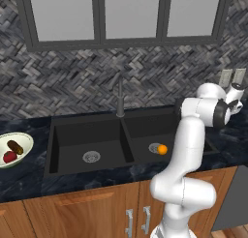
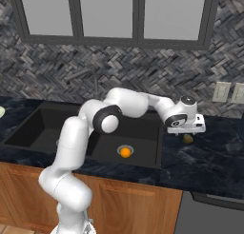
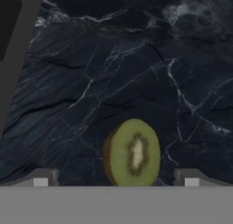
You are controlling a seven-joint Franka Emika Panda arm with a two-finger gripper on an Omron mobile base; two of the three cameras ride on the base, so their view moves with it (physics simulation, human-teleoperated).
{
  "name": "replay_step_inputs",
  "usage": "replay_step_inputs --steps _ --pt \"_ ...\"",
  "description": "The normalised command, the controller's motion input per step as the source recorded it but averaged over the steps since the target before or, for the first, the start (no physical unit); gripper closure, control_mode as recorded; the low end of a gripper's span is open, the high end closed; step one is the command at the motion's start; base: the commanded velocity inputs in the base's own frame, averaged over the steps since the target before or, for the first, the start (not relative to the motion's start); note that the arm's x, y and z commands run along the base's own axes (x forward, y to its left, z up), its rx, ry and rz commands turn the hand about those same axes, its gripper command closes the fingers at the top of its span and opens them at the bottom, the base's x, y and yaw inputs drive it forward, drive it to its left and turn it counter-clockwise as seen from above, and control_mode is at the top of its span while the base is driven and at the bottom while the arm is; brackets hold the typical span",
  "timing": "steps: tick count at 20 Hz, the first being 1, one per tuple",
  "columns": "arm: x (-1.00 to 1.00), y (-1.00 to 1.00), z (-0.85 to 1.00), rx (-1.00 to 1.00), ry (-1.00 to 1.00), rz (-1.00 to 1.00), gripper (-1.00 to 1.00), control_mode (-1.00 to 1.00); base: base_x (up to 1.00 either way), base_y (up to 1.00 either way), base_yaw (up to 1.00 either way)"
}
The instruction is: There is a mixed pile of frozen fruits and vegetables on the counter. Locate all the frozen vegetables and place the items in a bowl on the counter. Take all the frozen fruits and defrost them in a running sink.
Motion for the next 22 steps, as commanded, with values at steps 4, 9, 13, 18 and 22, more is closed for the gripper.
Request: replay_step_inputs --steps 4,9,13,18,22 --pt "0.04 -0.06 -0.1 0.0 0.02 0.0 -1.0 -1.0 0.0 0.0 0.0" --pt "0.0 -0.07 -0.13 0.0 0.01 0.0 -1.0 -1.0 0.0 0.0 0.0" --pt "0.0 0.0 -0.16 0.0 0.03 0.0 -1.0 -1.0 0.0 0.0 0.0" --pt "0.02 0.0 -0.18 0.0 0.04 0.0 -1.0 -1.0 0.0 0.0 0.0" --pt "0.12 0.0 -0.12 0.0 0.02 0.0 -1.0 -1.0 0.0 0.0 0.0"
